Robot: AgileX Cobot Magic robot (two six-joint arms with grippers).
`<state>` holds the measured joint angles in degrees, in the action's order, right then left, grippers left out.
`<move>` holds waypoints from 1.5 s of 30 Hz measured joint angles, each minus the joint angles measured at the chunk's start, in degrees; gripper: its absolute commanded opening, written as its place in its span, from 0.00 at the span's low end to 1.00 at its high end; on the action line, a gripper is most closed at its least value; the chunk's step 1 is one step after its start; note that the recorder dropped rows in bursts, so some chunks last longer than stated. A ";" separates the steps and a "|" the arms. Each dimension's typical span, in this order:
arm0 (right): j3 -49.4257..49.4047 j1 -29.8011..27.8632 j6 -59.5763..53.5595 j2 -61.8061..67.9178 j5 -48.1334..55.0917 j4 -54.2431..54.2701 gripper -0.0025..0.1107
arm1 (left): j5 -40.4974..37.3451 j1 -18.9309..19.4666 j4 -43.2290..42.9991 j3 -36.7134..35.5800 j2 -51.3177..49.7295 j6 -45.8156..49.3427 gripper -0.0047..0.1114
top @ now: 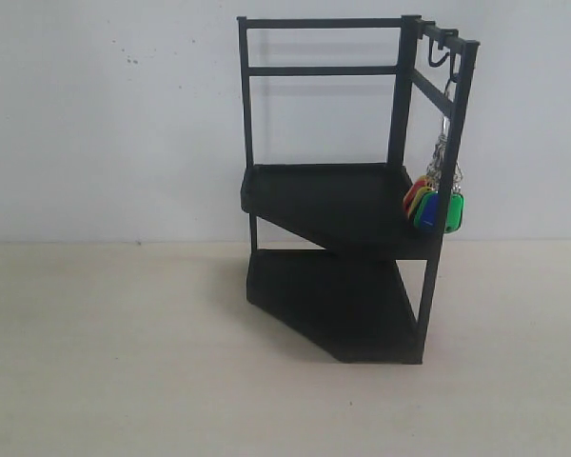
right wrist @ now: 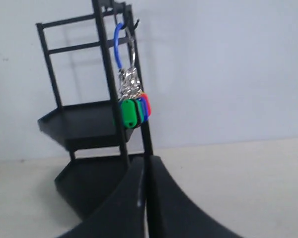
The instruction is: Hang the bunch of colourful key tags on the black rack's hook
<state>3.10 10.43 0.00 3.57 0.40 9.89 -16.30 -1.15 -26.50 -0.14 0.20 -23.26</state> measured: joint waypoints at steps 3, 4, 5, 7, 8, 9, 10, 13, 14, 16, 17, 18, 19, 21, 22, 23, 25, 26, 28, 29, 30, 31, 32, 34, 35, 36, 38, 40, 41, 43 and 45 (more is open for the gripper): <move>-0.45 -3.59 0.00 -2.10 -0.40 0.00 0.02 | 0.00 0.00 0.00 0.00 0.00 0.00 0.08; -0.45 -4.77 0.00 -2.50 -0.40 0.00 0.02 | 0.00 0.00 0.00 0.00 0.00 0.00 0.08; -0.45 -5.67 0.00 -2.61 -0.40 0.00 0.02 | 0.00 0.00 0.00 0.00 0.00 0.00 0.08; -0.45 -7.83 0.00 -2.62 -0.40 0.00 0.02 | 0.00 0.00 0.00 0.00 0.00 0.00 0.08; -0.45 -8.75 0.00 -2.62 -0.40 0.00 0.02 | 0.00 0.00 0.00 0.00 0.00 0.00 0.08; -0.45 -9.37 0.00 -2.62 -0.40 0.00 0.02 | 0.00 0.00 0.00 0.00 0.00 0.00 0.08; -0.45 -9.82 0.36 -2.62 -0.40 0.00 0.02 | 0.00 0.00 0.00 0.00 0.00 0.00 0.08; -0.45 -10.43 0.36 -2.62 -0.40 0.00 0.02 | 0.00 0.00 0.00 0.00 0.00 0.00 0.08; -0.45 -10.43 0.36 -2.62 -0.40 0.00 0.02 | 0.00 0.00 0.00 0.00 0.00 0.00 0.08; -0.45 -10.43 1.29 -2.62 -0.40 0.15 0.02 | 0.00 0.00 0.00 0.00 0.00 0.00 0.08; -0.45 -10.39 2.35 -2.62 -0.40 0.43 0.02 | 0.00 0.00 0.00 0.00 0.00 0.00 0.08; -0.45 -10.49 3.31 -2.62 0.17 0.60 0.02 | 0.00 0.00 0.00 0.00 0.00 0.00 0.08; -0.45 -10.62 3.87 -2.62 0.81 0.73 0.02 | 0.00 0.00 0.00 0.00 0.00 0.00 0.08; -0.99 -10.86 4.54 -2.62 2.53 0.84 0.02 | 0.00 0.00 0.00 0.00 0.00 0.00 0.08; -1.41 -10.95 4.68 -2.62 3.26 0.71 0.02 | 0.00 0.00 0.00 0.00 0.00 0.00 0.08; -2.02 -10.95 4.77 -2.62 3.93 0.42 0.02 | 0.00 0.00 0.00 0.00 0.00 0.00 0.08; -2.73 -10.95 4.56 -2.62 4.85 -0.54 0.02 | 0.00 0.00 0.00 0.00 0.00 0.00 0.08; -2.86 -10.95 4.56 -2.62 5.09 -1.00 0.02 | 0.00 0.00 0.00 0.00 0.00 0.00 0.08; -2.86 -10.95 4.32 -2.62 6.33 -2.02 0.02 | 0.00 0.00 0.00 0.00 0.00 0.00 0.08; -2.86 -10.95 4.19 -2.62 7.26 -2.53 0.02 | 0.00 0.00 0.00 0.00 0.00 0.00 0.08; -2.86 -10.95 4.05 -2.62 8.06 -3.12 0.02 | 0.00 0.00 0.00 0.00 0.00 0.00 0.08; -2.86 -10.95 3.94 -2.62 8.74 -3.55 0.02 | 0.00 0.00 0.00 0.00 0.00 0.00 0.08; -2.97 -10.95 3.94 -2.62 9.46 -3.91 0.02 | 0.00 0.00 0.00 0.00 0.00 0.00 0.08; -3.10 -10.95 3.80 -2.62 11.31 -4.83 0.02 | 0.00 0.00 0.00 0.00 0.00 0.00 0.08; -3.10 -10.95 3.80 -2.62 12.42 -5.02 0.02 | 0.00 0.00 0.00 0.00 0.00 0.00 0.08; -3.10 -10.95 3.65 -2.62 14.01 -5.13 0.02 | 0.00 0.00 0.00 0.00 0.00 0.00 0.08; -3.10 -10.95 3.37 -2.62 17.21 -5.28 0.02 | 0.00 0.00 0.00 0.00 0.00 0.00 0.08; -3.12 -10.95 3.33 -2.62 19.52 -5.42 0.02 | 0.00 0.00 0.00 0.00 0.00 0.00 0.08; -3.12 -10.95 3.23 -2.62 20.03 -5.52 0.02 | 0.00 0.00 0.00 0.00 0.00 0.00 0.08; -3.12 -10.95 3.23 -2.62 20.29 -5.46 0.02 | 0.00 0.00 0.00 0.00 0.00 0.00 0.08; -3.12 -10.95 3.23 -2.62 20.29 -5.68 0.02 | 0.00 0.00 0.00 0.00 0.00 0.00 0.08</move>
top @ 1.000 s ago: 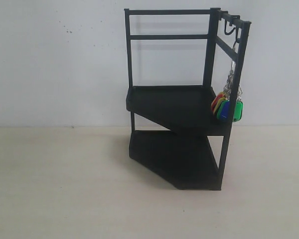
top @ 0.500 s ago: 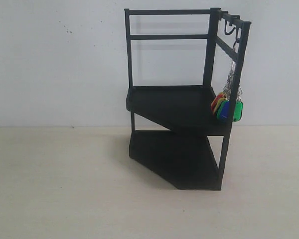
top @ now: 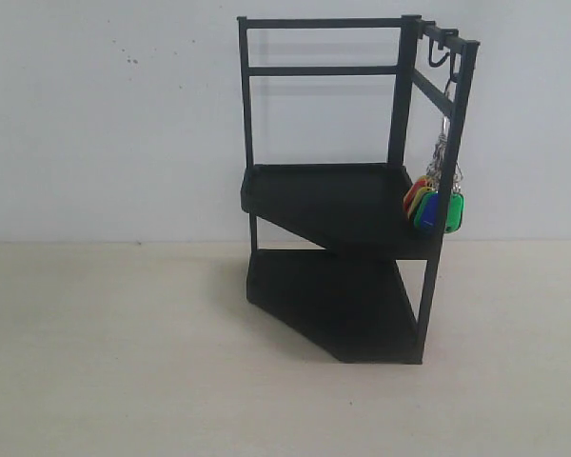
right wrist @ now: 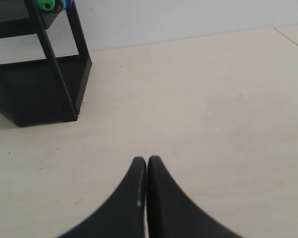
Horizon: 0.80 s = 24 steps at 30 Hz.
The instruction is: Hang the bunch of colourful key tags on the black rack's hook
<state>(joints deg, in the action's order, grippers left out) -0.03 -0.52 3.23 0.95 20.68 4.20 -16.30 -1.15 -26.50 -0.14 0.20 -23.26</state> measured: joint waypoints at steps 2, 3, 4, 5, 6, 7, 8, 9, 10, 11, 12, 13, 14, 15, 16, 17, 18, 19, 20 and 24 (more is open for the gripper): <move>0.00 0.00 -0.16 0.00 0.00 -0.27 0.02 | 0.00 0.00 0.00 0.00 0.00 0.00 0.08; 0.00 -0.03 -0.16 0.00 0.00 -0.43 0.02 | 0.00 0.00 0.00 0.00 0.00 0.00 0.08; 0.00 -0.15 -0.16 -0.12 0.00 -0.43 0.02 | 0.00 0.00 0.00 0.00 0.00 0.00 0.08; 0.00 -0.29 -0.16 -0.38 0.00 -0.43 0.02 | 0.00 0.00 0.00 0.00 0.00 0.00 0.08; 0.00 -0.53 -0.16 -0.53 0.08 -0.52 0.02 | 0.00 0.00 0.00 0.00 0.00 0.00 0.08; 0.00 -0.81 -0.16 -0.53 0.08 -0.65 0.02 | 0.00 0.00 0.00 0.00 0.00 0.00 0.08; 0.00 -1.20 -0.16 -0.61 0.21 -0.65 0.02 | 0.00 0.00 0.00 0.00 0.00 0.00 0.08; 0.00 -1.46 -0.16 -0.61 0.21 -0.65 0.02 | 0.00 0.00 0.00 0.00 0.00 0.00 0.08; 0.00 -1.66 -0.16 -0.61 0.21 -0.65 0.02 | 0.00 0.00 0.00 0.00 0.00 0.00 0.08; 0.00 -1.69 -0.21 -0.61 0.33 -0.65 0.02 | 0.00 0.00 0.00 0.00 0.00 0.00 0.08; 0.00 -1.69 -0.21 -0.61 0.35 -0.65 0.02 | 0.00 0.00 0.00 0.00 0.00 0.00 0.08; 0.00 -1.69 -0.21 -0.66 0.35 -0.65 0.02 | 0.00 0.00 0.00 0.00 0.00 0.00 0.08; 0.00 -1.69 -0.21 -0.66 0.35 -0.65 0.02 | 0.00 0.00 0.00 0.00 0.00 0.00 0.08; 0.00 -1.69 -0.21 -0.66 0.35 -0.75 0.02 | 0.00 0.00 0.00 0.00 0.00 0.00 0.08; 0.00 -1.69 -0.21 -0.66 0.35 -0.75 0.02 | 0.00 0.00 0.00 0.00 0.00 0.00 0.08; 0.00 -1.69 -0.21 -0.66 0.35 -0.75 0.02 | 0.00 0.00 0.00 0.00 0.00 0.00 0.08; 0.00 -1.69 -0.21 -0.66 0.35 -0.75 0.02 | 0.00 0.00 0.00 0.00 0.00 0.00 0.08; 0.00 -1.69 -0.21 -0.66 0.35 -0.75 0.02 | 0.00 0.00 0.00 0.00 0.00 0.00 0.08; 0.00 -1.69 -0.21 -0.66 0.35 -0.75 0.02 | 0.00 0.00 0.00 0.00 0.00 0.00 0.08; 0.00 -1.69 -0.21 -0.66 0.35 -0.75 0.02 | 0.00 0.00 0.00 0.00 0.00 0.00 0.08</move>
